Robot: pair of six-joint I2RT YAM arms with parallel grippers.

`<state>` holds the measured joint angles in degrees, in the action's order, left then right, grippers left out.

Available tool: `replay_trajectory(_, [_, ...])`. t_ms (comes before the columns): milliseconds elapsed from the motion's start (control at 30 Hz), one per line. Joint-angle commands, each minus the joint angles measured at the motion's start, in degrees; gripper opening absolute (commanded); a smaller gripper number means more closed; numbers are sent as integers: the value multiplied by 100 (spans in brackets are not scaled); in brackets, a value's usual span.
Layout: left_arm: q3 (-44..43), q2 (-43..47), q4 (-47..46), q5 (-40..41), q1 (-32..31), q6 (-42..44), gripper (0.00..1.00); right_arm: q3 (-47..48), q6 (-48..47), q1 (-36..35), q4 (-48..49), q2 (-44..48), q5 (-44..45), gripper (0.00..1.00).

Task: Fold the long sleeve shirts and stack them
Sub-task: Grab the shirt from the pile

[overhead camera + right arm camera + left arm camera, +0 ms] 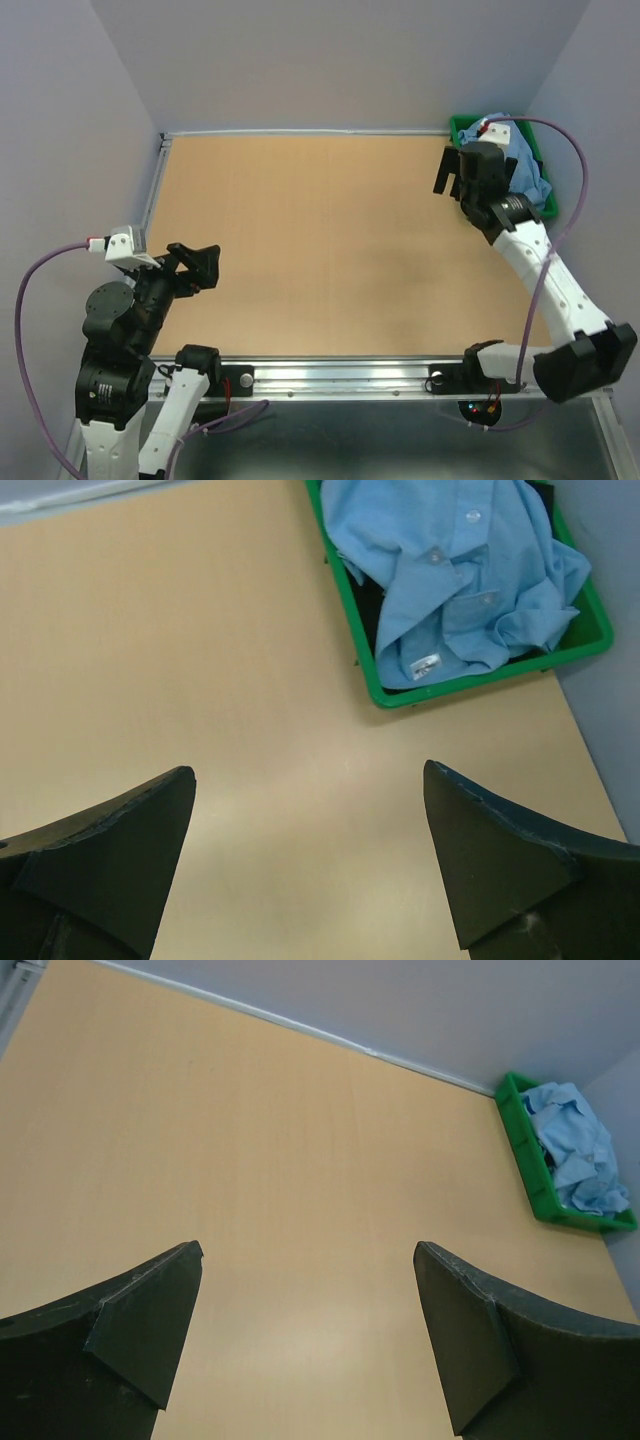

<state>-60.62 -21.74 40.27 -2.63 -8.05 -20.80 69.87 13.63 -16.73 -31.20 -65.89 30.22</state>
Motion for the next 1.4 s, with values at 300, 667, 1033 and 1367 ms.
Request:
replay_trajectory(300, [-73, -217, -397, -168, -425, -178, 99, 2643, 430, 2173, 184, -3306, -112, 100])
replay_trajectory(667, [331, -603, -1301, 140, -425, -837, 99, 4597, 1142, 3114, 343, -5776, -947, 100])
replay_trajectory(1033, [420, -1087, -1786, 114, -425, -874, 99, 4422, 668, 3141, 527, -5778, -1281, 6])
replay_trajectory(1367, [437, -1359, -1979, -27, -425, -531, 99, 4439, -439, 2922, 747, -4276, -1509, 1])
